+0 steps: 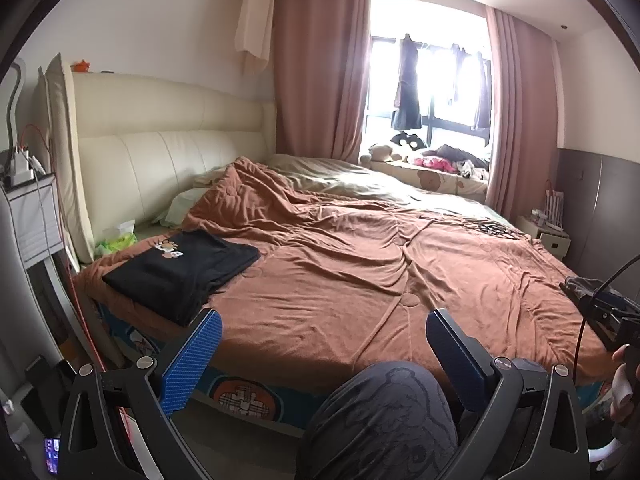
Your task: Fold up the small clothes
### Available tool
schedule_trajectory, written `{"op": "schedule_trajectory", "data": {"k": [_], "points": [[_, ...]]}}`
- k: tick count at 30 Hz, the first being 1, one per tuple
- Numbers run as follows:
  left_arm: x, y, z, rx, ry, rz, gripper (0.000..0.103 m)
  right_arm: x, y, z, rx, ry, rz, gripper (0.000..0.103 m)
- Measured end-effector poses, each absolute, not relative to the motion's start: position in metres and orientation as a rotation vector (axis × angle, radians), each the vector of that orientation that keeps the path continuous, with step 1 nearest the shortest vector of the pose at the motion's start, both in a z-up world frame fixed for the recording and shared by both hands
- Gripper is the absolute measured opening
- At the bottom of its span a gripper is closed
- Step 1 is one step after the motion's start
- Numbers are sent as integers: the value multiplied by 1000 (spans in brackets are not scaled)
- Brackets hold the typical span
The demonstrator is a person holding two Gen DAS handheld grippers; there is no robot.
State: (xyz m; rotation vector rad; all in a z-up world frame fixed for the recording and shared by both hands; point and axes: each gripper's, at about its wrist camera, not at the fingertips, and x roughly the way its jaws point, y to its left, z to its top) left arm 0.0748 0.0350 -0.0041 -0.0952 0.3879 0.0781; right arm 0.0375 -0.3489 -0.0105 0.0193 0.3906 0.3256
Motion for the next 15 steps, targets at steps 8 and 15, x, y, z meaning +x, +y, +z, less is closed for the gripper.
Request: {"op": "schedule_trajectory", "data": {"k": [8, 15], "points": [[73, 33, -3, -91, 381, 77, 103, 36, -348, -12, 16, 387, 325, 103], [73, 34, -2, -91, 382, 77, 103, 38, -349, -13, 17, 389, 325, 103]]}}
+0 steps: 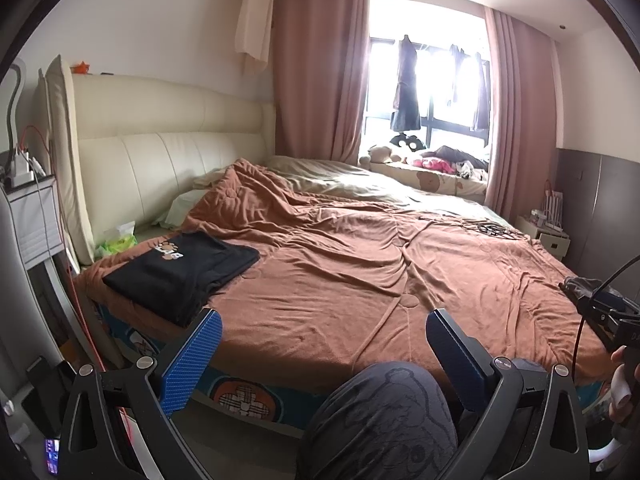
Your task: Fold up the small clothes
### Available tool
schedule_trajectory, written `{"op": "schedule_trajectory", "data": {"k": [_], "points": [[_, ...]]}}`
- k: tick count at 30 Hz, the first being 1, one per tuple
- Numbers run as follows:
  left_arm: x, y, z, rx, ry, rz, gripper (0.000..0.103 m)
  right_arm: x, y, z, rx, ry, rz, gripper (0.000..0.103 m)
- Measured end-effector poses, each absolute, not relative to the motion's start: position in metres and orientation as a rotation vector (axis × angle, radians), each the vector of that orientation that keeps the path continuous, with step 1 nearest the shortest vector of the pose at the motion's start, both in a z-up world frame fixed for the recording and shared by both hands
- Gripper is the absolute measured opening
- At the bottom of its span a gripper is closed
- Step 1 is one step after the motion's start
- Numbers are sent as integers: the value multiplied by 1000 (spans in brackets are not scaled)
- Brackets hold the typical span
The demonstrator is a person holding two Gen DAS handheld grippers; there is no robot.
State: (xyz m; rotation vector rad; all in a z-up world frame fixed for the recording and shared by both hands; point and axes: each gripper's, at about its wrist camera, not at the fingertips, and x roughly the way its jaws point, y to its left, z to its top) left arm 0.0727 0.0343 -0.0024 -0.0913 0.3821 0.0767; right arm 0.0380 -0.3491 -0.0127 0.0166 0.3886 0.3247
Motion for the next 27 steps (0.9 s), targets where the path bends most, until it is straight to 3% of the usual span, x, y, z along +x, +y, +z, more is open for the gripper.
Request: {"op": "schedule_trajectory", "data": {"k": [27], "points": [[58, 27, 5, -82, 333, 71, 103, 37, -344, -16, 23, 400, 321, 103]]}}
